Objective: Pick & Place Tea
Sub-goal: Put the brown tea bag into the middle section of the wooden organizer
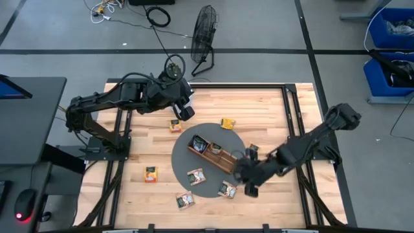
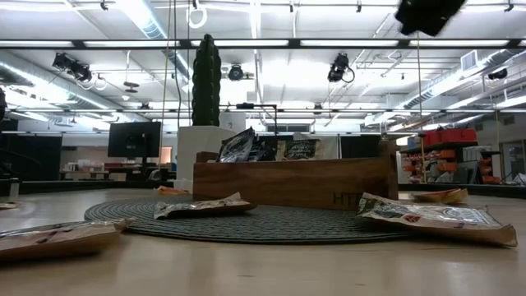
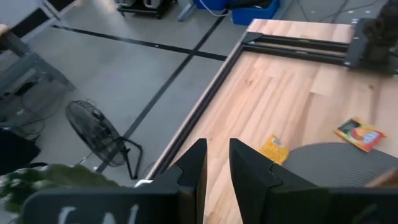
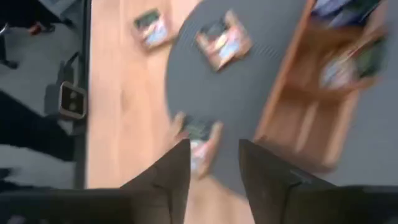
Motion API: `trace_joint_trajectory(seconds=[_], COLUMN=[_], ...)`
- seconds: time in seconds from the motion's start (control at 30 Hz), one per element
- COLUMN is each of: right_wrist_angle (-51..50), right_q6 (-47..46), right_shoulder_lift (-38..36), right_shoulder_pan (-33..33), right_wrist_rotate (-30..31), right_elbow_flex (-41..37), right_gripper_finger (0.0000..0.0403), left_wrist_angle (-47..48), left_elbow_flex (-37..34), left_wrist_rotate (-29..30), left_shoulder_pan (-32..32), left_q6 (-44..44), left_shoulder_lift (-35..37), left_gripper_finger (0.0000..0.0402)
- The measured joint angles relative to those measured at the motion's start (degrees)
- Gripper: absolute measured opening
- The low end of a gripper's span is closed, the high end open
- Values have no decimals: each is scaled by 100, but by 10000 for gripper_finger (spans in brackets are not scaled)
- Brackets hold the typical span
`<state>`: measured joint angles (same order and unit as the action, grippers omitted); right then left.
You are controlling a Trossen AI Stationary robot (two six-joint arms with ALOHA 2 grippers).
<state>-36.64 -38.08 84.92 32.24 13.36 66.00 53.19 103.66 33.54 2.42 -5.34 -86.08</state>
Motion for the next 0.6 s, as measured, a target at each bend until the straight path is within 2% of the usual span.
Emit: trace_joint_trajectory(seconds=[0.1, 0.2, 0.37, 0.6], right_wrist_angle=[100, 478, 910, 871], right_q6=[-451, -464, -425, -1059], right_shoulder_lift=[404, 825, 1509, 2064], right_shoulder_pan=[231, 452, 737, 772], right_wrist_rotate=[-91, -85, -39, 276], right_elbow_flex=[-2, -2, -2, -2], right_gripper_finger=[173, 194, 205, 212], left_wrist_angle=[4, 7, 9, 9], left_elbow_flex=[0, -2, -2, -2], left_wrist_rotate=[-127, -140, -142, -229], left_shoulder_pan=[-2, -1, -2, -2], left_q6=[5, 7, 7, -102], left_shoulder_lift=[-2, -2, -2, -2], left_gripper_finger=[73, 73, 73, 73])
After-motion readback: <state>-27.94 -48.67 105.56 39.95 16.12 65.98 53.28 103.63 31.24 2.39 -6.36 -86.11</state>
